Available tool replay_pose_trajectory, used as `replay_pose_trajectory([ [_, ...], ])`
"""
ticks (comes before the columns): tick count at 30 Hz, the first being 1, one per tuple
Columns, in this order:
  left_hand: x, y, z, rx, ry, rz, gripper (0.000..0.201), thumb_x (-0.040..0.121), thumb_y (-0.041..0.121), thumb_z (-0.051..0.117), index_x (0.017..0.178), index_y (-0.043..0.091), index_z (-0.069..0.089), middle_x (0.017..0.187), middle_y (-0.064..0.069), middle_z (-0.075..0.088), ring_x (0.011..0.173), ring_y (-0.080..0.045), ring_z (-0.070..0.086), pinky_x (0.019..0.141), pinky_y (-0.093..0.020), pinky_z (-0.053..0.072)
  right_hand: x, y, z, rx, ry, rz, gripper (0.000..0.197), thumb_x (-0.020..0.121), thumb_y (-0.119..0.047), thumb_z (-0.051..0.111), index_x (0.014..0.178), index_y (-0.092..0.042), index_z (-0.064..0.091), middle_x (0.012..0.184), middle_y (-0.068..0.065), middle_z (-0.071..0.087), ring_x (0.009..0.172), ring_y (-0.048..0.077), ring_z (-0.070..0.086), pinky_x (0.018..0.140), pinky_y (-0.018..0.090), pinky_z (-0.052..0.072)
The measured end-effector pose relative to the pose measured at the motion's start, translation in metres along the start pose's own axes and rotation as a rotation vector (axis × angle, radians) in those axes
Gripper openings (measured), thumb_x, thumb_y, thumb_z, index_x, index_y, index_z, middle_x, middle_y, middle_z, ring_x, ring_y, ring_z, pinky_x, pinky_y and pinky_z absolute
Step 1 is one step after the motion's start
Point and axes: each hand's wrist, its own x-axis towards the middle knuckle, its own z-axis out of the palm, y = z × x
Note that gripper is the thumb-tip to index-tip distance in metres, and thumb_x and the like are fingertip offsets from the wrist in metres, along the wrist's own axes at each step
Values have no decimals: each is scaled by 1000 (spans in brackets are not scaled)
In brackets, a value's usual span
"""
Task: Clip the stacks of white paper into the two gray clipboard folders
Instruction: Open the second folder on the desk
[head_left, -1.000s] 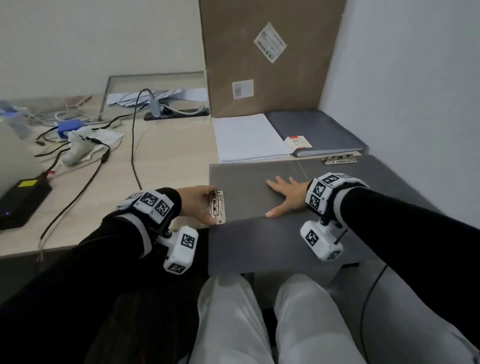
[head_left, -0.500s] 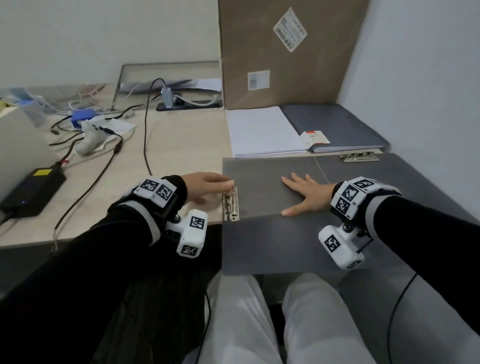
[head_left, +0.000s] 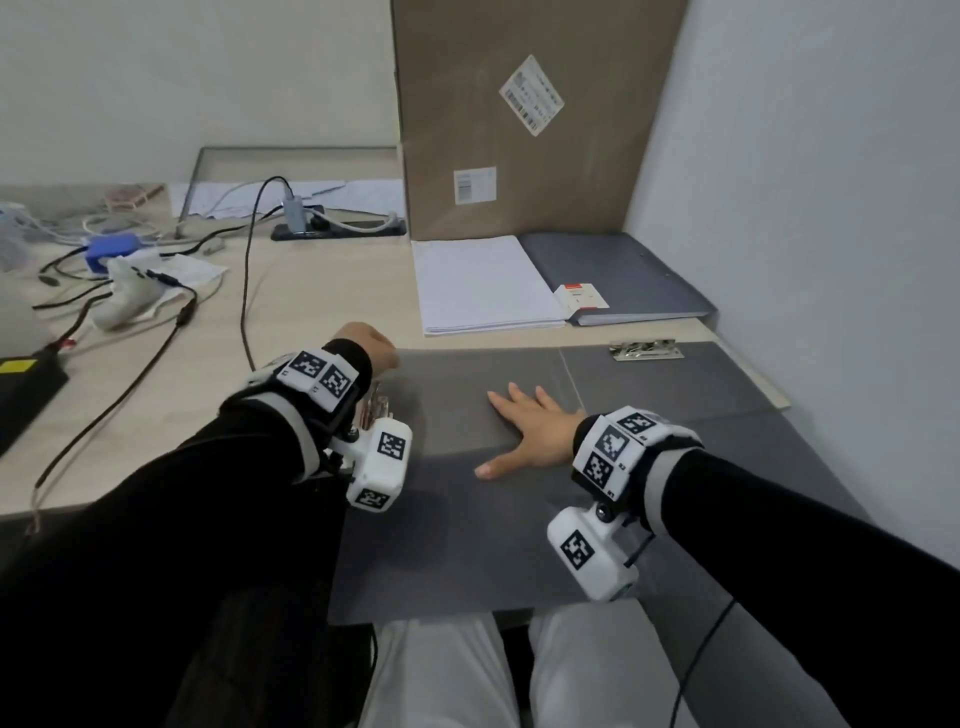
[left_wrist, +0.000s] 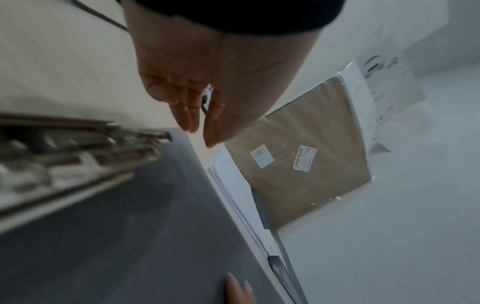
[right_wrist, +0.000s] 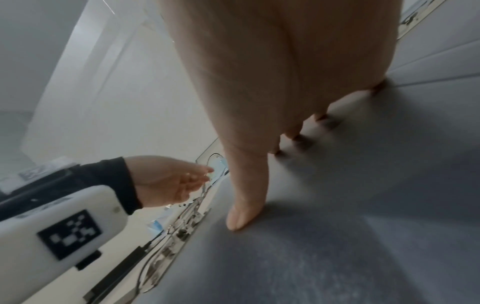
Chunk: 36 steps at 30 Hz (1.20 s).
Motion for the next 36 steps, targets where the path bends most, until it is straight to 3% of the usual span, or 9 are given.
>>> replay_pose_trajectory([
  [3,-5,17,12,-22,-22,102,29,87,5,57,114,0,65,97,-17,61,88,-20,53,79,-27,43,1,-6,-5,108,79,-41,93,84,-55,58,153,-22,5,161,1,-5,149,27,-5,118,44,5],
  [6,-7,33,33,-59,-76,182,28,87,5,55,112,1,66,94,-7,57,87,-16,50,74,-22,39,-1,11,-24,193,253,-61,74,90,-42,56,150,-13,23,159,6,19,146,21,22,115,28,20],
  [12,-6,70,84,-54,-185,274,28,87,6,54,113,4,66,108,-10,64,97,-19,57,77,-17,42,8,95,-61,138,454,103,61,87,-31,61,141,-12,40,146,8,44,135,25,39,110,32,30],
  [16,-2,98,125,100,-310,314,43,86,16,58,129,12,55,134,-8,55,123,-23,53,97,-22,39,19,133,-69,9,377,224,75,85,-45,60,148,-23,25,160,1,13,148,28,8,118,47,16],
  [19,5,106,146,372,-363,347,60,81,33,62,137,20,46,145,-7,43,131,-26,45,108,-38,39,27,145,-71,-19,306,236,82,84,-52,58,150,-29,15,162,-3,0,149,28,-3,118,53,11],
  [21,8,101,154,555,-373,364,77,80,52,57,147,30,27,158,2,17,146,-21,17,114,-57,18,32,148,-73,-24,261,223,86,83,-57,56,151,-31,10,161,-4,-4,149,27,-7,117,56,9],
  [23,11,94,156,604,-387,375,83,80,64,49,149,38,12,161,11,0,150,-15,-1,112,-66,4,39,151,-74,-50,222,206,90,81,-62,54,151,-34,4,161,-6,-8,148,27,-10,116,59,6],
  [29,13,93,156,591,-388,389,83,80,67,48,149,41,9,161,12,-2,150,-16,-3,113,-66,1,46,161,-74,-85,167,158,89,80,-69,49,149,-42,-1,160,-9,-12,148,25,-11,111,67,7],
  [36,12,93,156,599,-382,388,81,81,67,46,148,41,10,161,11,-2,150,-17,-3,112,-67,2,51,168,-72,-91,160,140,86,80,-70,46,145,-49,-6,160,-10,-12,148,27,-12,111,67,9],
])
